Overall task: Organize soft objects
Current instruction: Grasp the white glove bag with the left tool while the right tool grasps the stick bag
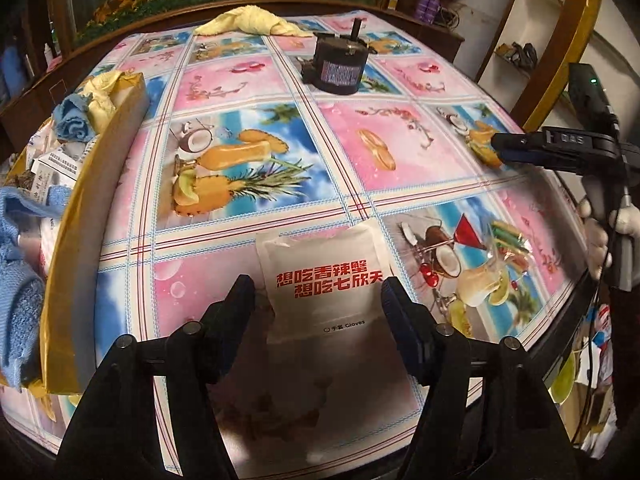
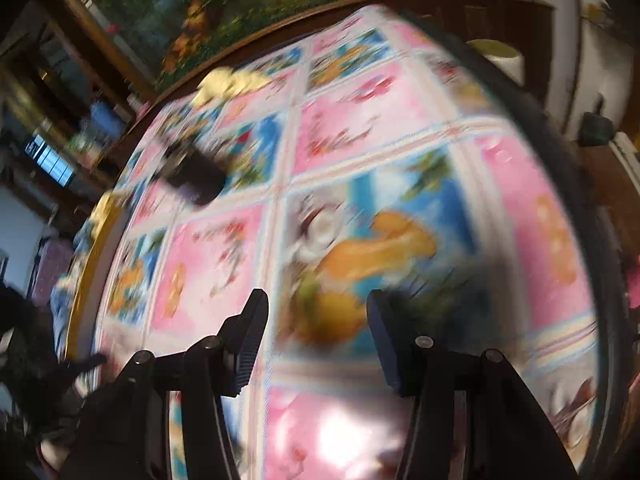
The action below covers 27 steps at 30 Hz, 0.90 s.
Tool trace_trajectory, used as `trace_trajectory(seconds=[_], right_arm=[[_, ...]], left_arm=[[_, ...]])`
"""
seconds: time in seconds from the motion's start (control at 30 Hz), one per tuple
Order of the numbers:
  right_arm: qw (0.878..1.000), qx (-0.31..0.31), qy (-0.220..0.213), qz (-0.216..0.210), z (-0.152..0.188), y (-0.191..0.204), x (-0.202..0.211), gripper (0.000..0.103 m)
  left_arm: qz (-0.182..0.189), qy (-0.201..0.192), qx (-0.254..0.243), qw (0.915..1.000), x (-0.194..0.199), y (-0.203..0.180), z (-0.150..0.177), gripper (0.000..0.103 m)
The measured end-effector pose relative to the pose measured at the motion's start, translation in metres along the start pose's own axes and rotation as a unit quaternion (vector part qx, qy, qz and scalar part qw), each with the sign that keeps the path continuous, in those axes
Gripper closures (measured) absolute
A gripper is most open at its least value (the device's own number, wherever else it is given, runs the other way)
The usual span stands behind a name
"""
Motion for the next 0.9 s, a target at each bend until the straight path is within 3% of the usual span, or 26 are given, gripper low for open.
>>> trace_trajectory(seconds=[0.13, 0.23, 0.33, 0.43, 0.63, 0.67, 0.7, 0.77, 0.9], right_arm=[[0.995, 0.06, 0.072, -0.044, 0.04, 0.035, -0.012, 0.051], [0.989, 0.097, 0.097, -0.063, 0.06, 0.057, -0.014, 0.045], [0.983, 0.13, 0.111, -0.061, 0.074, 0.073, -0.017, 0.041], [0.978, 0.173, 0.113, -0.033, 0.082, 0.084, -0.02, 0.035], [0.967, 0.233, 0.103, 0.02, 0.096, 0.095, -0.024, 0.035], [0.965, 0.24, 0.101, 0.028, 0.097, 0.095, -0.024, 0.048], [0.965, 0.242, 0.098, 0.031, 0.097, 0.096, -0.023, 0.067], [0.968, 0.23, 0.1, 0.016, 0.094, 0.096, -0.022, 0.086], [0.971, 0.22, 0.098, 0.008, 0.093, 0.096, -0.023, 0.087]], left_arm=[[-0.004, -0.008, -0.012, 0.9999, -0.004, -0.005, -0.002, 0.022], [-0.006, -0.015, -0.009, 0.9998, -0.006, -0.005, -0.002, 0.02], [-0.016, -0.025, -0.018, 0.9994, -0.006, -0.005, -0.002, 0.02], [-0.03, -0.036, -0.037, 0.9982, -0.008, -0.011, -0.001, 0.02], [-0.007, -0.048, -0.023, 0.9986, -0.005, -0.01, -0.008, 0.054], [0.008, -0.047, -0.013, 0.9988, -0.004, -0.007, -0.008, 0.062], [0.015, -0.047, -0.007, 0.9988, -0.002, -0.005, -0.009, 0.065], [0.02, -0.051, -0.001, 0.9985, 0.002, -0.001, -0.01, 0.075], [0.057, -0.06, 0.013, 0.9965, 0.015, 0.005, -0.012, 0.08]])
Point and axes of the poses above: each gripper's, at about its wrist camera, not at the fingertips, and x roughly against the way its jaws point, y to its left, z to its underside, the point moved 3 cm from there along -x, roughly the way its jaws point, and after that the axes turned 13 degrees about -z, right-handed, at the moved point
